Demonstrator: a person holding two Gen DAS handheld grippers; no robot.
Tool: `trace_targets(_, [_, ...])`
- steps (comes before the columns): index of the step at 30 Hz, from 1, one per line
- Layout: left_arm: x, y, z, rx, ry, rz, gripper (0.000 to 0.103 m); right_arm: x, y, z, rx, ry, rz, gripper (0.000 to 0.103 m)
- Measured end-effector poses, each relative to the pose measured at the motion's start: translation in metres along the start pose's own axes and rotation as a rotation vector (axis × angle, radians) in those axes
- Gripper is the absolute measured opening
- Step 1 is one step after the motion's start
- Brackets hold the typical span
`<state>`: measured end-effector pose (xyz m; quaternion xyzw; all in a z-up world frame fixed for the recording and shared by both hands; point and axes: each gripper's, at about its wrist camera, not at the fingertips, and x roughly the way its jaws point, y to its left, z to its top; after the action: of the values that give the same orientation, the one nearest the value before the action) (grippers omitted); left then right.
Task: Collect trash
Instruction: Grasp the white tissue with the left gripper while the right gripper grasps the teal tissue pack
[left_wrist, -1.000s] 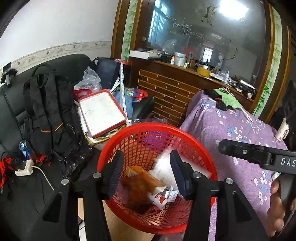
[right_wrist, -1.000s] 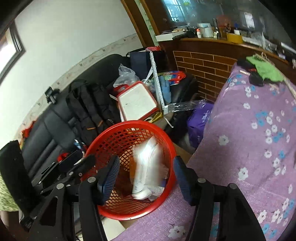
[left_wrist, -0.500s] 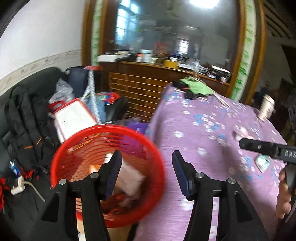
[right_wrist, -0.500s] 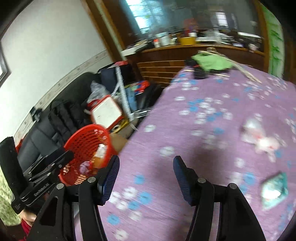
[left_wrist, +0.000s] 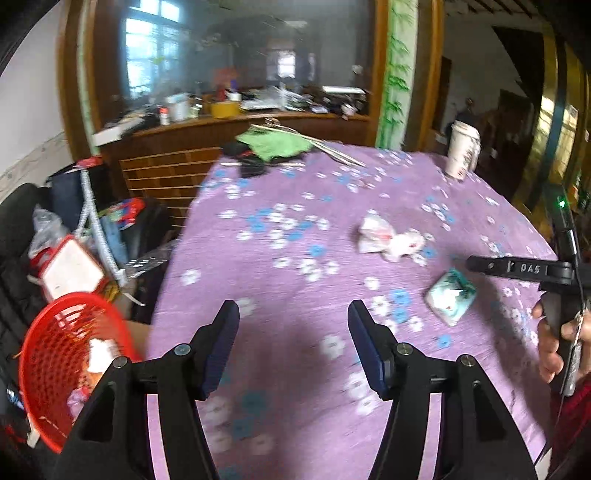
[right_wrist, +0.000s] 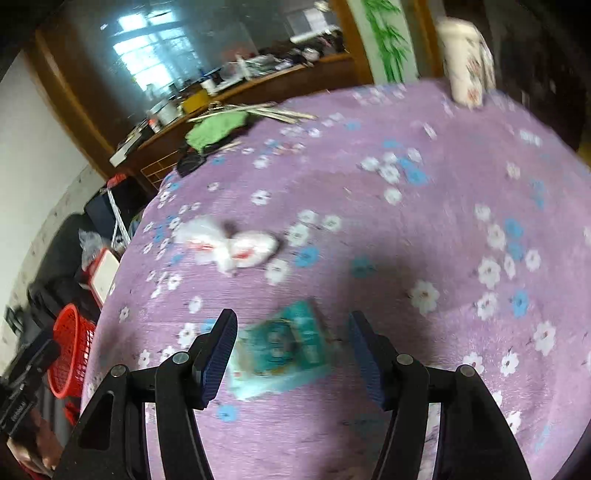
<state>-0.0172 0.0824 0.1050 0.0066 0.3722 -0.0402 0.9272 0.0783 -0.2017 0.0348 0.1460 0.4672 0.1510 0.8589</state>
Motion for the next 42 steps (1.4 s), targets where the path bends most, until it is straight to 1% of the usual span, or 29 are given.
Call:
trace_targets(2, [0.016,-0.016,0.012,0.013,0.034,-0.024,0.060,0.002,-0.007,-0.002,0.019,0.015,0.025,0.066])
trace_targets(5, [0.040,-0.036,0.029,0.036,0.079,-0.060,0.062,0.000,-0.006,-0.004,0.000,-0.004,0.036,0.066])
trace_targets(6, [0.051,-0.045,0.036,0.041,0.091,-0.063,0.064,0.000,-0.008,-0.004,-0.001,-0.017,0.041,0.067])
trace_targets(8, [0.071,-0.057,0.049,0.039,0.118,-0.064,0.065,0.001,-0.009,-0.005,0.005,-0.031,0.053,0.067])
trace_targets(12, [0.120,-0.075,0.071,-0.008,0.171,-0.069,0.065,0.002,-0.025,-0.007,0.040,-0.045,0.085,0.067])
trace_targets(16, [0.168,-0.080,0.081,-0.125,0.239,-0.109,0.065,-0.002,-0.031,-0.006,0.064,-0.070,0.120,0.067])
trace_targets(17, [0.175,-0.081,0.082,-0.142,0.248,-0.122,0.062,-0.003,-0.032,-0.006,0.067,-0.072,0.135,0.067])
trace_targets(18, [0.182,-0.083,0.081,-0.156,0.253,-0.142,0.041,-0.003,-0.032,-0.005,0.069,-0.070,0.142,0.067])
trace_targets(19, [0.187,-0.085,0.081,-0.165,0.255,-0.151,0.032,-0.003,-0.033,-0.005,0.073,-0.066,0.150,0.067])
trace_targets(20, [0.189,-0.087,0.080,-0.167,0.254,-0.155,0.030,-0.003,-0.033,-0.005,0.073,-0.062,0.154,0.067])
trace_targets(21, [0.188,-0.089,0.080,-0.161,0.239,-0.149,0.027,-0.002,-0.033,-0.005,0.072,-0.057,0.158,0.067])
trace_targets(23, [0.184,-0.093,0.080,-0.132,0.218,-0.134,0.024,0.002,-0.030,-0.005,0.065,-0.040,0.166,0.067])
trace_targets(25, [0.172,-0.093,0.080,-0.117,0.171,-0.114,0.021,0.008,-0.025,-0.007,0.052,-0.016,0.175,0.067])
trace_targets(29, [0.141,-0.082,0.081,-0.111,0.090,-0.097,0.021,0.014,-0.014,-0.011,0.001,0.017,0.186,0.067])
trace_targets(34, [0.094,-0.054,0.073,-0.108,-0.001,-0.046,0.021,0.019,0.008,-0.030,-0.050,0.106,0.244,0.067])
trace_targets(36, [0.081,-0.042,0.069,-0.103,-0.018,-0.016,0.021,0.014,0.026,-0.046,-0.109,0.152,0.280,0.068])
trace_targets(37, [0.073,-0.034,0.066,-0.105,-0.033,-0.003,0.021,0.009,0.037,-0.055,-0.136,0.180,0.319,0.068])
trace_targets(38, [0.067,-0.027,0.063,-0.111,-0.044,0.002,0.021,0.005,0.048,-0.065,-0.160,0.220,0.390,0.068])
trace_targets(39, [0.062,-0.020,0.060,-0.118,-0.051,0.002,0.021,0.000,0.056,-0.070,-0.186,0.240,0.432,0.067])
trace_targets(40, [0.059,-0.014,0.057,-0.125,-0.052,0.002,0.021,-0.009,0.065,-0.073,-0.233,0.220,0.419,0.067])
trace_targets(41, [0.057,-0.009,0.054,-0.135,-0.055,0.004,0.021,-0.014,0.068,-0.072,-0.259,0.194,0.384,0.067])
trace_targets(42, [0.055,-0.005,0.051,-0.146,-0.059,0.003,0.021,-0.019,0.069,-0.066,-0.286,0.155,0.323,0.068])
